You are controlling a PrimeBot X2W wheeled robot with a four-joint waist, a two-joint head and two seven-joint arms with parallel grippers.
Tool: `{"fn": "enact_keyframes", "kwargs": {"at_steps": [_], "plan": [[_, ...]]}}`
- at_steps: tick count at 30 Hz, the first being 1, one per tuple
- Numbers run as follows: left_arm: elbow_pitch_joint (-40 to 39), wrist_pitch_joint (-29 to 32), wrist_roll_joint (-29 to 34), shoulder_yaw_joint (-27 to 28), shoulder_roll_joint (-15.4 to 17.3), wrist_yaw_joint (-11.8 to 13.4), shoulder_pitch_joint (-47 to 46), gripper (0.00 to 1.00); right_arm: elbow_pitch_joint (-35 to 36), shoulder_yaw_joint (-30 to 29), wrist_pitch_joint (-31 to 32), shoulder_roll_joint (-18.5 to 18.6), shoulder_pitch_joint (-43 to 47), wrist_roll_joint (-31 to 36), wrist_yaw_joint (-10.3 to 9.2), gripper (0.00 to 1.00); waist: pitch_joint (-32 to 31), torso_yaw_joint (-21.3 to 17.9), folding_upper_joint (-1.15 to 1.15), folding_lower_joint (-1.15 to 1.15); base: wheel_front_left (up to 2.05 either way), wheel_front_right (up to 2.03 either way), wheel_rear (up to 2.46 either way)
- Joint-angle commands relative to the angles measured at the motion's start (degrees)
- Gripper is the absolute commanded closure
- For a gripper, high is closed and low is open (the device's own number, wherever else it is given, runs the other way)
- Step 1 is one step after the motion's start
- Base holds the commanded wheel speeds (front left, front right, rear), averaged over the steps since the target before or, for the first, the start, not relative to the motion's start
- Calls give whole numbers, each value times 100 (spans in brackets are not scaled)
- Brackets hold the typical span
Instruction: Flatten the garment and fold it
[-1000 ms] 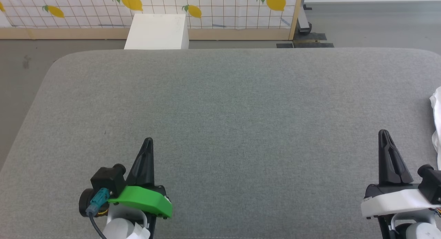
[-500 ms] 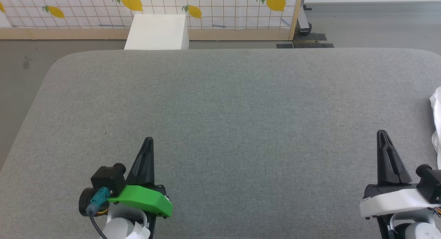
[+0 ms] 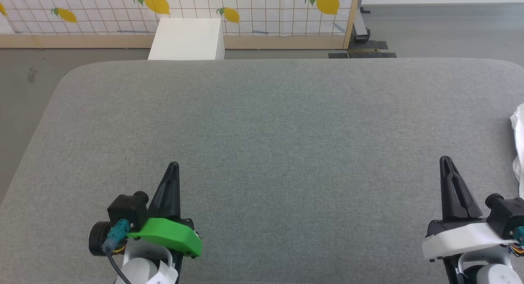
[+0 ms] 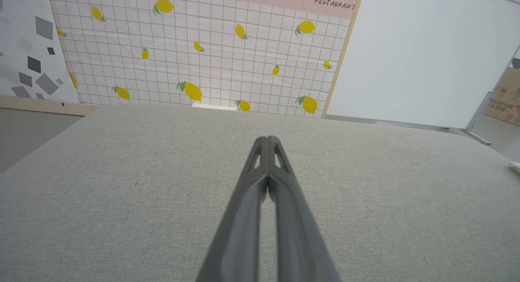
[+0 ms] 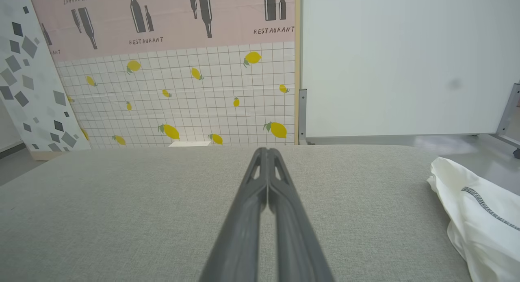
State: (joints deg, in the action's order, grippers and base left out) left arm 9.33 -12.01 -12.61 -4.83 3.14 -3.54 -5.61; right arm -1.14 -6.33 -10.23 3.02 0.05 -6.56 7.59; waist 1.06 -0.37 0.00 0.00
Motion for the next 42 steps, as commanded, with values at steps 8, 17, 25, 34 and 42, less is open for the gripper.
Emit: {"fn": "enact_keyframes", "kwargs": {"at_steps": [8, 17, 25, 34, 42], "plan": [[-110, 122, 143, 51, -7, 51, 133, 100, 25, 68, 98, -4, -1, 96, -3, 100, -9, 3, 0, 0, 0, 0, 0], [-206, 248, 273, 101, -9, 86, 182, 100, 36, 134, 206, -5, -2, 161, -3, 100, -20, 7, 0, 0, 0, 0, 0], [-276, 340, 369, 138, -11, 112, 219, 100, 43, 183, 285, -6, -2, 209, -4, 100, -29, 10, 0, 0, 0, 0, 0], [-357, 446, 478, 181, -13, 142, 261, 100, 52, 238, 376, -7, -3, 264, -5, 100, -38, 14, 0, 0, 0, 0, 0], [-427, 538, 574, 218, -14, 168, 298, 100, 59, 286, 455, -8, -3, 312, -5, 100, -46, 16, 0, 0, 0, 0, 0]]}}
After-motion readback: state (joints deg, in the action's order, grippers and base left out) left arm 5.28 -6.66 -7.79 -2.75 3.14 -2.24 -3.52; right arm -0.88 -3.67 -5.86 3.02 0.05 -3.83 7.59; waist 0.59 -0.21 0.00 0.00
